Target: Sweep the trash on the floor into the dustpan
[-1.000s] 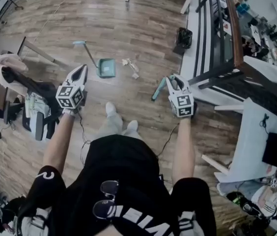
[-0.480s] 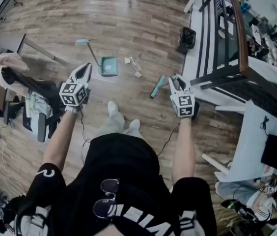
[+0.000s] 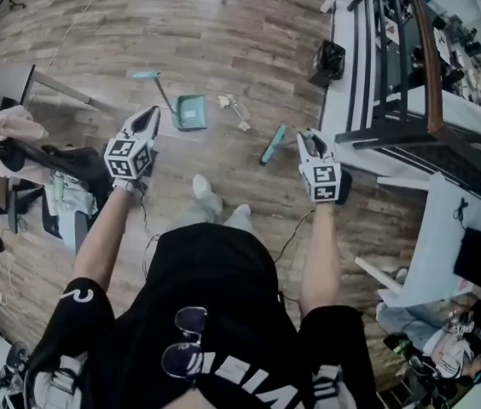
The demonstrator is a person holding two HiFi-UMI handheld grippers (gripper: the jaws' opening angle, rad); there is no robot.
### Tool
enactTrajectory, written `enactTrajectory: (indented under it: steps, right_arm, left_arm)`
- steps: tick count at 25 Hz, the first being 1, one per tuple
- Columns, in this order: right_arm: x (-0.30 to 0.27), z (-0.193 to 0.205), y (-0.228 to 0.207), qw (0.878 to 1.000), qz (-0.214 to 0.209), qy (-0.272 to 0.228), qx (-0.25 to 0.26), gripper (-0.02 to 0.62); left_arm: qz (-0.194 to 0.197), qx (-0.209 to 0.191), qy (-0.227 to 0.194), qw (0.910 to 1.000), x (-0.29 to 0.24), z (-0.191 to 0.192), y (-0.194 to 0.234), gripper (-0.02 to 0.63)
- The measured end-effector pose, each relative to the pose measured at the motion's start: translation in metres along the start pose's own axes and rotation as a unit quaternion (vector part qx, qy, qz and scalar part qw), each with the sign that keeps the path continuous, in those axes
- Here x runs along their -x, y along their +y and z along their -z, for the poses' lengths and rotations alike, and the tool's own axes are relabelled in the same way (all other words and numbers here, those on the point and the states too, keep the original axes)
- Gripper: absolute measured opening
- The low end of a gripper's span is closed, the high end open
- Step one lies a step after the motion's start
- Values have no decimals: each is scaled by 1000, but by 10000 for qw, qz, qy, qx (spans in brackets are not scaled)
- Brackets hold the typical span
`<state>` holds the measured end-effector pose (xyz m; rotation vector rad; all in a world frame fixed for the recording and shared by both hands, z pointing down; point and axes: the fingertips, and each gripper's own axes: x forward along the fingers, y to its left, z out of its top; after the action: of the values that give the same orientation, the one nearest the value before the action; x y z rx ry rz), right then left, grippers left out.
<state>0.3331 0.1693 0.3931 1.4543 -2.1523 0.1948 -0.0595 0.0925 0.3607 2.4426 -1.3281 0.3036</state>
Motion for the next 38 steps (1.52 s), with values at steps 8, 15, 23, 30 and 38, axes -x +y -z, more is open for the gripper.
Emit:
enactTrajectory:
  steps: [8, 15, 23, 30, 38]
  right_arm:
    - [-47, -15, 14, 9999, 37, 131, -35, 86]
    - [-84, -30, 11, 9999, -123, 78, -83, 87]
    - [-116, -38, -8, 9992, -291, -38, -273, 86]
    - [-142, -35, -35, 9987, -410, -46, -314, 86]
    - [-166, -17, -64, 9982, -479, 76, -346, 86]
  left_arm:
    - [111, 108, 194, 9997, -20, 6, 40, -2]
    - [41, 163, 267, 9995, -39, 3, 54, -2]
    - [-174, 153, 298, 9993, -70, -12, 53, -2]
    - [-287, 120, 342, 9989, -108, -25, 51, -2]
    - [-451, 114, 507, 9976, -131, -23, 56, -2]
